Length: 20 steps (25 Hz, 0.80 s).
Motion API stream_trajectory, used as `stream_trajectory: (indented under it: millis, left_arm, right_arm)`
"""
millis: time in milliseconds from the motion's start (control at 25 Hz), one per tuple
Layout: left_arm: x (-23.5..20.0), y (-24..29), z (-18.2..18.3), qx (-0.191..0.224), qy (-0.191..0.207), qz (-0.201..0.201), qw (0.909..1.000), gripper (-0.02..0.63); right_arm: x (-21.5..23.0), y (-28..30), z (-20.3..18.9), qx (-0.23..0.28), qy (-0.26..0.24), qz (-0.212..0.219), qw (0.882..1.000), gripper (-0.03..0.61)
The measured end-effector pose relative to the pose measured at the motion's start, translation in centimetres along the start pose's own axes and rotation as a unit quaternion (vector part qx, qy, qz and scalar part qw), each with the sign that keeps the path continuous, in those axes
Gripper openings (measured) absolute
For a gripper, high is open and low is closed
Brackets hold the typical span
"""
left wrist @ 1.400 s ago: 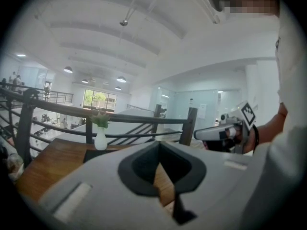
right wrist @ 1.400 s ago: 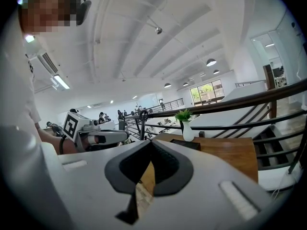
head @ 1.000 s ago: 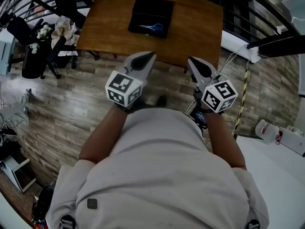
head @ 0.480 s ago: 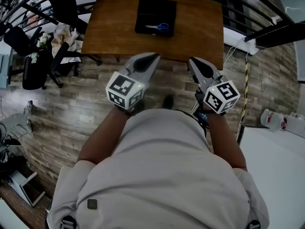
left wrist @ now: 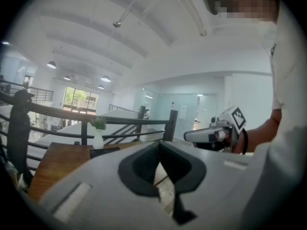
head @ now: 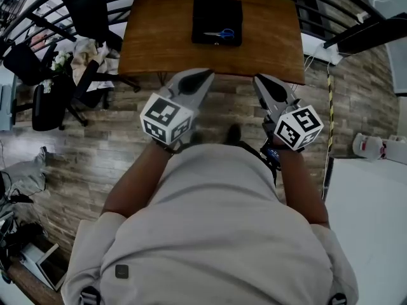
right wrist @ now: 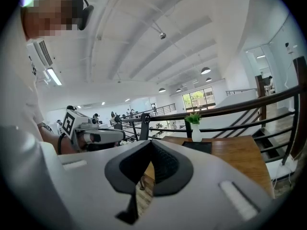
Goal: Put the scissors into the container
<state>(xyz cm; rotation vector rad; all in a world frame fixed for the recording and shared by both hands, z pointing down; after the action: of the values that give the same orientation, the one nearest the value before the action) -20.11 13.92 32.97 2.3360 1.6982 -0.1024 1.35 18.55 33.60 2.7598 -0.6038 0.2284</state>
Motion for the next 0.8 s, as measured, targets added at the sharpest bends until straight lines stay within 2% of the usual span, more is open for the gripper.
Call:
stream_trajectory:
  millis: [400,800]
  left_arm:
    - [-0.1,-5.4,-1.0,0.002,0.0,-0.027,0.9996,0.002]
    - [0.1,-6.6,-1.3,0.0,-0.004,-0.043,0.9991,0.002]
  right_arm:
    - [-6.4,-0.3,-1.3,0.005,-0.004,-0.017,1.0,0.005]
    - [-8.0,-0.9,-1.5,0.005,-0.003,-0.03,1.0,0.005]
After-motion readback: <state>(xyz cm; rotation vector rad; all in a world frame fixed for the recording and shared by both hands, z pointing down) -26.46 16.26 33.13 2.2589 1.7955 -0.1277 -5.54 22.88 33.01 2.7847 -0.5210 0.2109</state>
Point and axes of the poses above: the fingertips, and each gripper's own axes: y forward along the fingers, x to its right, z out of its top, the point moved 8 cm from there along -y, backward along the fingers, and after that the axes turned 11 degrees about -z, right-handed, at the moved point
